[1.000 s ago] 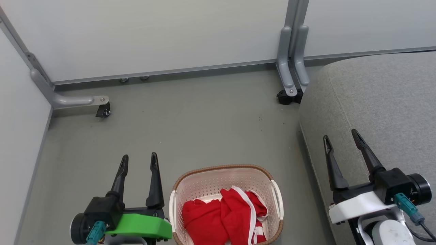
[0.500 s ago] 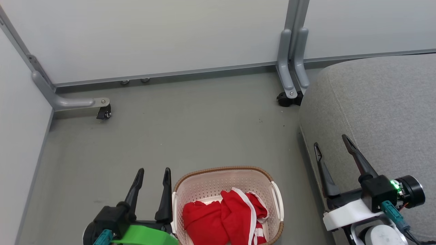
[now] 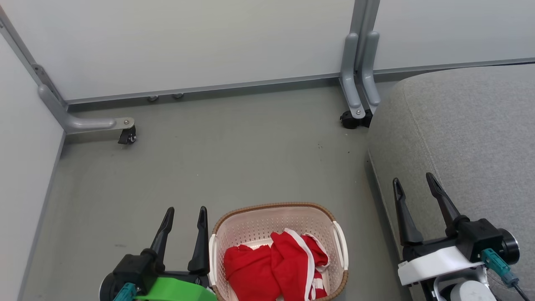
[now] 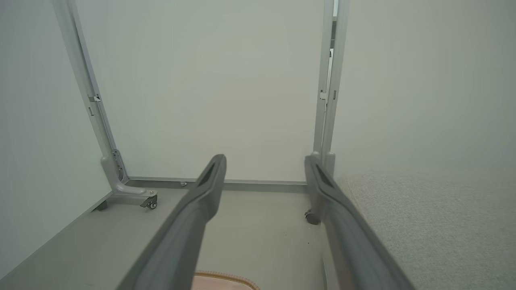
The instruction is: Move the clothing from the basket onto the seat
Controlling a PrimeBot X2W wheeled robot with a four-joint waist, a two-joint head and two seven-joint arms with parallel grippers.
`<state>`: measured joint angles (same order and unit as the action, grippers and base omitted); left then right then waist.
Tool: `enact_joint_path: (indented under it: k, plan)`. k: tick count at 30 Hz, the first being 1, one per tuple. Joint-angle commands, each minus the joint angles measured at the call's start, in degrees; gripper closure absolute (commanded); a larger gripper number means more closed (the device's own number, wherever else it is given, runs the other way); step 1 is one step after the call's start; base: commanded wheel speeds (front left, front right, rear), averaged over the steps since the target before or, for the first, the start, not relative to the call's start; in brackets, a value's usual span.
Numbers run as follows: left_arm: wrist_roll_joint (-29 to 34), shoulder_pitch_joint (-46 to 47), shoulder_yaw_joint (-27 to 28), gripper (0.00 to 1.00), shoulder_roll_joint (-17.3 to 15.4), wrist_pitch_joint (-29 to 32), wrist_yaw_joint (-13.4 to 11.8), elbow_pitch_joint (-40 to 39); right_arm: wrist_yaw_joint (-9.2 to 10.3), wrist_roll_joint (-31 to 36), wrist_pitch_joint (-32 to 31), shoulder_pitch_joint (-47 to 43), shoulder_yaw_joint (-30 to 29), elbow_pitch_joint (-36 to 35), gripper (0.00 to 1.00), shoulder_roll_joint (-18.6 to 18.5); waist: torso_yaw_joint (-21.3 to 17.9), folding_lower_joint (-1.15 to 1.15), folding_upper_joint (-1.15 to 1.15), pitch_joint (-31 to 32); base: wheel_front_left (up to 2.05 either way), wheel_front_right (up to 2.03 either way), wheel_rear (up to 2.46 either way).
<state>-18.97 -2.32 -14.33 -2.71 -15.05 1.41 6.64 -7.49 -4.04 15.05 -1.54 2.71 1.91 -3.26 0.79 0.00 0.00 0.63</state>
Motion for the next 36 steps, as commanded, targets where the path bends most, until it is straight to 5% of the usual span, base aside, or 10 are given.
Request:
enact_joint_path:
  k: [1, 24, 36]
  plan:
    - [-0.45, 0.42, 0.26, 0.0, -0.32, -0.2, -0.25, 0.04, 0.0, -0.91, 0.19, -0.36, -0.08, 0.28, 0.0, 0.05, -0.06, 0.0, 0.0, -0.1, 0.0, 0.0, 0.0]
    - [0.05, 0.32, 0.39, 0.0, -0.31, -0.19, -0.53, 0.74, 0.0, -2.23, 0.19, 0.31, -0.14, 1.5, 0.0, 0.3, -1.15, 0.0, 0.0, -1.23, 0.0, 0.0, 0.0]
    - [6.86, 7.3, -3.67, 0.0, -0.32, -0.13, -1.91, 11.22, 0.0, -2.93, 0.19, 3.8, -1.29, 1.33, 0.0, 0.34, -6.29, 0.0, 0.0, -11.45, 0.0, 0.0, 0.0]
